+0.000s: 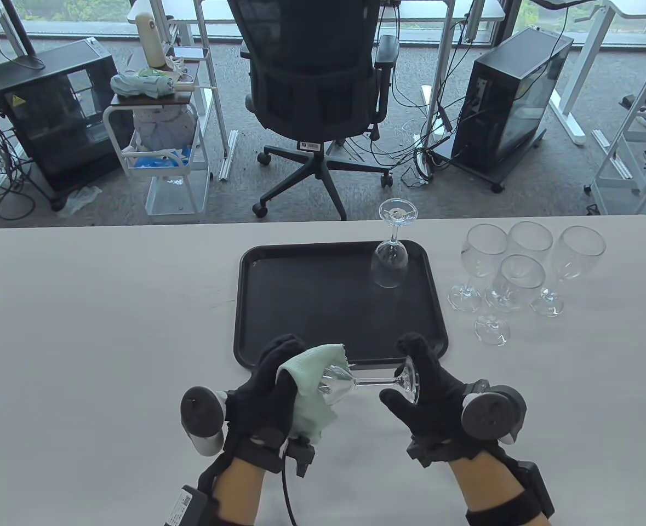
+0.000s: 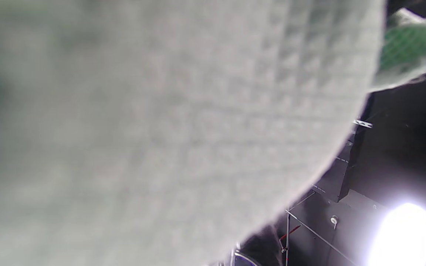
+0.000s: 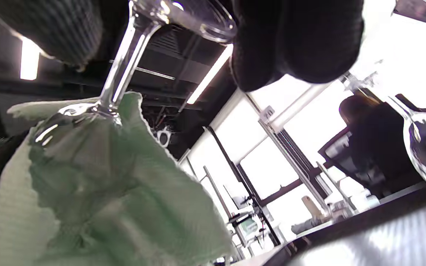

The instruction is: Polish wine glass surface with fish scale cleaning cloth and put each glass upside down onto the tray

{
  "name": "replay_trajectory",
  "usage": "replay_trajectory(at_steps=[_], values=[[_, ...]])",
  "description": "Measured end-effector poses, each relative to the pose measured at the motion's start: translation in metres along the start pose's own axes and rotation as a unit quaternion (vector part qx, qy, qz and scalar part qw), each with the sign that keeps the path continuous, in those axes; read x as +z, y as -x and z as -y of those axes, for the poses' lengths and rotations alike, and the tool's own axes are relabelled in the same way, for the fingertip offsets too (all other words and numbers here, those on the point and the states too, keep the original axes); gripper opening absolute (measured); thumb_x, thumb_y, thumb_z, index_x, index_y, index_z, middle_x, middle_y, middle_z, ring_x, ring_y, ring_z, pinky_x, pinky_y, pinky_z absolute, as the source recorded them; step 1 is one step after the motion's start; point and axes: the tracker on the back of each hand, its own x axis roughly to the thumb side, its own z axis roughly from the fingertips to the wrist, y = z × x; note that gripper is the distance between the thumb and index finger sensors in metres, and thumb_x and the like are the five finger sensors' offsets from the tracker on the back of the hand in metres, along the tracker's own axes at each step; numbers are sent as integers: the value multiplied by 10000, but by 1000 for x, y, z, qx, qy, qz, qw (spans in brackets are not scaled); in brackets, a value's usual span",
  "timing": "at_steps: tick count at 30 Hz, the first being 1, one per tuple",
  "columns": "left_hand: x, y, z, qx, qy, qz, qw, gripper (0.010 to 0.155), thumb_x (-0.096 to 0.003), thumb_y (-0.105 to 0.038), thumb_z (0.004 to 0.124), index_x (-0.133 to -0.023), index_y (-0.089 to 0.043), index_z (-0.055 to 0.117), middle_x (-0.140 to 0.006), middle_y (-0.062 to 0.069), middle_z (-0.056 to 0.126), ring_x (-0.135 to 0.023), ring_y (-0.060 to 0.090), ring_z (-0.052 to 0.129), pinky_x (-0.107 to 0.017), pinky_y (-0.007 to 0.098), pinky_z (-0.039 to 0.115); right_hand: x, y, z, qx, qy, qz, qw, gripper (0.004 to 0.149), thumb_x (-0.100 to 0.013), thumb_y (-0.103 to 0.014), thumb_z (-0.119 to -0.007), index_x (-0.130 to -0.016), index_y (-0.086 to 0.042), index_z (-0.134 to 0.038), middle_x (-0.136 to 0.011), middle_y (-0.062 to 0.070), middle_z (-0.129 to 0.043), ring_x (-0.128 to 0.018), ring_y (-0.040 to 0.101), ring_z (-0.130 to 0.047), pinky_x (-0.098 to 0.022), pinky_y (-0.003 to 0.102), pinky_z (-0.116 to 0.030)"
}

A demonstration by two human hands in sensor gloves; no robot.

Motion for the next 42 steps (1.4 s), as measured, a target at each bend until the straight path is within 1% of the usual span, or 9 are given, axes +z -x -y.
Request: replay_trajectory(at_steps=[4,8,13,16,23,31,34,37,42], values=[[1,-3,2,-5,-2,5,1000,578,-543,-677,656,-1018,-348,648,-1130,40,582,-966,370,704,-487,562,852,-1,4,-1,-90,6,-55,994,861,-471,-621,-814,-1077,-297,-296,-1007,159,-593,-540,318,-908,-337,380,-883],[1,-6,3,-33,-6,32,999,580,-531,-678,666,-1013,-355,650,-1134,29,575,-977,362,693,-502,566,842,3,14,-8,-235,-37,-182,954,863,-479,-713,-713,-1100,-235,-352,-942,208,-651,-440,303,-905,-246,374,-851],[0,-1,3,-24,-9,12,1000,570,-535,-668,669,-1006,-348,665,-1122,37,594,-963,367,708,-486,570,848,3,10,-4,-56,-13,-42,997,935,-460,-665,-783,-1074,-250,-213,-1033,181,-570,-526,329,-916,-321,405,-877],[1,3,3,1,3,-13,1000,565,-546,-669,664,-1015,-353,656,-1129,38,580,-968,371,697,-493,570,843,2,7,-1,-2,13,11,1000,966,-441,-659,-820,-1061,-246,-205,-1018,169,-578,-527,297,-937,-321,374,-909],[1,-2,5,-28,-9,25,999,570,-531,-678,664,-1009,-366,659,-1134,29,572,-975,359,694,-495,563,845,1,16,-6,-221,-53,-185,956,859,-473,-723,-716,-1093,-233,-379,-916,209,-673,-419,284,-918,-227,363,-860],[0,6,1,18,8,-20,1000,571,-547,-671,662,-1018,-349,651,-1129,44,577,-967,374,697,-488,566,849,-1,1,1,3,14,22,1000,967,-443,-654,-824,-1061,-257,-196,-1048,164,-540,-596,318,-922,-385,416,-903],[1,5,3,1,1,-14,1000,578,-541,-682,657,-1020,-358,646,-1133,39,573,-969,367,699,-487,556,854,-1,8,-4,-75,14,-44,996,861,-462,-643,-810,-1071,-285,-318,-979,167,-617,-529,299,-922,-327,376,-897],[1,1,6,-32,-2,22,999,577,-528,-678,668,-1013,-365,648,-1136,29,562,-983,360,679,-512,563,838,1,20,-10,-222,-35,-191,956,830,-484,-702,-709,-1091,-237,-386,-923,208,-673,-445,297,-914,-255,379,-864],[2,-2,4,-40,-3,21,999,572,-535,-676,663,-1010,-357,653,-1118,33,591,-962,363,703,-487,560,853,1,10,-3,-93,-18,-73,993,902,-472,-669,-758,-1084,-237,-256,-1024,189,-591,-584,350,-904,-378,446,-874]])
